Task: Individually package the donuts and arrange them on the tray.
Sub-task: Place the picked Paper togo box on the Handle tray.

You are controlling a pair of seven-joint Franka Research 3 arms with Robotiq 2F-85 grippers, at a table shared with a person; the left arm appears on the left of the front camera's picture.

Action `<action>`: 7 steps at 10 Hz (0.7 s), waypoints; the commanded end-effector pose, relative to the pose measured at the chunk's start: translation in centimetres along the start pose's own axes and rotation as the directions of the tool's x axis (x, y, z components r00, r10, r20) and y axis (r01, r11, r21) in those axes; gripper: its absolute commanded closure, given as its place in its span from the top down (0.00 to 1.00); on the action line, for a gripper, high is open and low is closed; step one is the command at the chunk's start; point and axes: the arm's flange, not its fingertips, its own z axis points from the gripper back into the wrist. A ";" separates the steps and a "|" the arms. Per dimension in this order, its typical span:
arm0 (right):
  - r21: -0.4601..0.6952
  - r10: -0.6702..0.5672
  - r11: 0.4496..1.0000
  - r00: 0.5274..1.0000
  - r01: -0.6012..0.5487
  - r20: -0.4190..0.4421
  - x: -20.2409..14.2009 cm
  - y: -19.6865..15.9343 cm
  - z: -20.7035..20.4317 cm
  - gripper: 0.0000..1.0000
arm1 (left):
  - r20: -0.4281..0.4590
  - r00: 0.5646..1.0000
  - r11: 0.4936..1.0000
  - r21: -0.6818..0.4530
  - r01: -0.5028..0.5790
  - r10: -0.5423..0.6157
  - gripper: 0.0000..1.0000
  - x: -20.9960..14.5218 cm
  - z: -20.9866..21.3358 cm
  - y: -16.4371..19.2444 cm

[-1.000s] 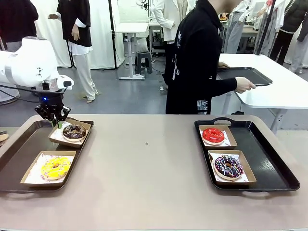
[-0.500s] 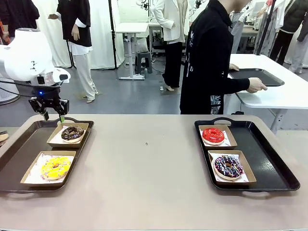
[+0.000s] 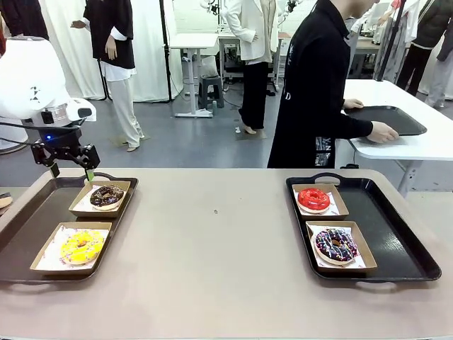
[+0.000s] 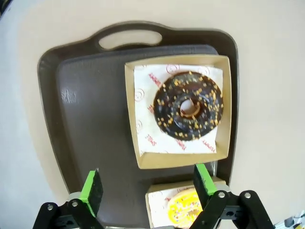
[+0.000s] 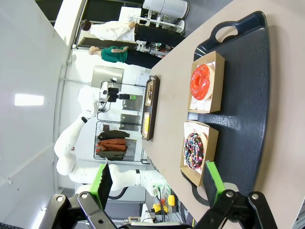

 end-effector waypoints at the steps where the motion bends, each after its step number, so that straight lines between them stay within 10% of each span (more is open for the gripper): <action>1: 0.000 -0.013 1.000 1.000 0.013 0.018 0.0 0.2 -0.2 1.00 | 0.017 0.999 0.999 -0.030 0.041 -0.041 1.00 -2.9 0.4 0.1; 5: 0.000 -0.013 1.000 1.000 0.013 0.018 0.0 0.2 -0.2 1.00 | -0.023 0.999 0.990 -0.137 0.030 -0.034 1.00 -6.1 0.6 0.8; 7: 0.000 -0.013 1.000 1.000 0.013 0.018 0.0 0.2 -0.2 1.00 | -0.006 0.999 0.898 -0.438 -0.042 0.044 1.00 -6.9 3.0 6.2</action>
